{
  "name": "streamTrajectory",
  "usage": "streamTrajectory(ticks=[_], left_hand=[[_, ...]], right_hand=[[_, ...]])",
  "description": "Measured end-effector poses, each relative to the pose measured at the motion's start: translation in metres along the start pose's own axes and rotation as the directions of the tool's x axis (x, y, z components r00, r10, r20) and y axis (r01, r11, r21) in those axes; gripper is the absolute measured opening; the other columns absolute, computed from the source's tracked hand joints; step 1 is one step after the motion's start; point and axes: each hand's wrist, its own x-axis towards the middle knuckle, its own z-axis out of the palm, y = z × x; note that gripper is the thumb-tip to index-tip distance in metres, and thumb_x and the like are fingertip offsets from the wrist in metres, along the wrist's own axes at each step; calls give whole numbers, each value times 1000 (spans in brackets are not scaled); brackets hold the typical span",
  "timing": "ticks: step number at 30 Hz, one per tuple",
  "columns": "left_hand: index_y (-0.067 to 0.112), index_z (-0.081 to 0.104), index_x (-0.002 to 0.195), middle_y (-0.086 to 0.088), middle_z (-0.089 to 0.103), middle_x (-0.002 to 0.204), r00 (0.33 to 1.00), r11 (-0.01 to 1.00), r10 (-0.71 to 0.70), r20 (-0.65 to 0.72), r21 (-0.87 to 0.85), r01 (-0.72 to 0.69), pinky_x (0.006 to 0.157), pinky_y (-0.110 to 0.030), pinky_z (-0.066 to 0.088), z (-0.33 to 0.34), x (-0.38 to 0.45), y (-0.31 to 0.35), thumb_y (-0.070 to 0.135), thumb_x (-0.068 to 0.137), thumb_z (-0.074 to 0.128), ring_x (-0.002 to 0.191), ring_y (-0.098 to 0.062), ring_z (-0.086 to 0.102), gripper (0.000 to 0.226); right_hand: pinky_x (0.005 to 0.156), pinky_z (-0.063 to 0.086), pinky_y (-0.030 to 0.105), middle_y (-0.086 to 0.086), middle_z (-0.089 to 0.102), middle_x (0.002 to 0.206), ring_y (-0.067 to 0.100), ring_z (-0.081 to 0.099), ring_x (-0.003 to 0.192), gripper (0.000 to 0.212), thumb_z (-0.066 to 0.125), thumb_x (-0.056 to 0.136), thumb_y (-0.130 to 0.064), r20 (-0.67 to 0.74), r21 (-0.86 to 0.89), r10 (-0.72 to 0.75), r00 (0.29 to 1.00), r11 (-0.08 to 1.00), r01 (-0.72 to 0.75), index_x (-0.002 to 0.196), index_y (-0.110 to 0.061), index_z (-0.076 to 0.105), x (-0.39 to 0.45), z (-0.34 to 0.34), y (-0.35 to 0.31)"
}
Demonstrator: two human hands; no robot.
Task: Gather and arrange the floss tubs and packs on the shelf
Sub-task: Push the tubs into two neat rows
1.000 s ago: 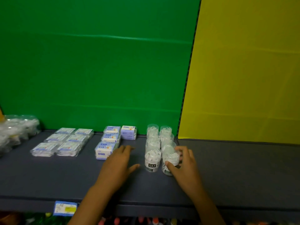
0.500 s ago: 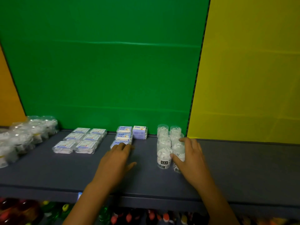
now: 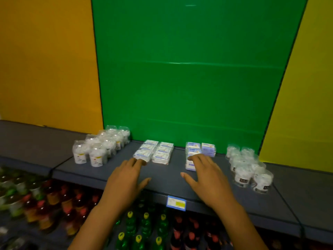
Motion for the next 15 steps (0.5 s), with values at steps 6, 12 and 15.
streamTrajectory(ticks=[6,12,15], left_hand=[[29,47,128,5,52,124,995,995,-98,-12,34,98,83,-33,48,-45,-58,-89,54,87,56,113,-19,50,49],[29,46,127,5,52,119,983,979,-184,-28,84,186,81,-32,47,-76,-86,-162,53,87,55,111,-18,50,48],[28,46,127,6,51,119,976,974,-212,-47,72,215,81,-30,48,-81,-87,-190,53,87,56,110,-17,51,48]], right_hand=[[96,39,31,-7,45,130,16,42,121,52,45,94,-59,30,80,-83,996,994,80,135,-27,41,11,32,-102],[96,41,31,-11,43,132,13,41,124,53,48,92,-59,61,176,-161,985,973,148,135,-30,39,36,61,-176],[97,40,30,-9,43,133,14,41,123,54,48,93,-58,69,197,-187,980,966,170,136,-28,39,57,74,-199]])
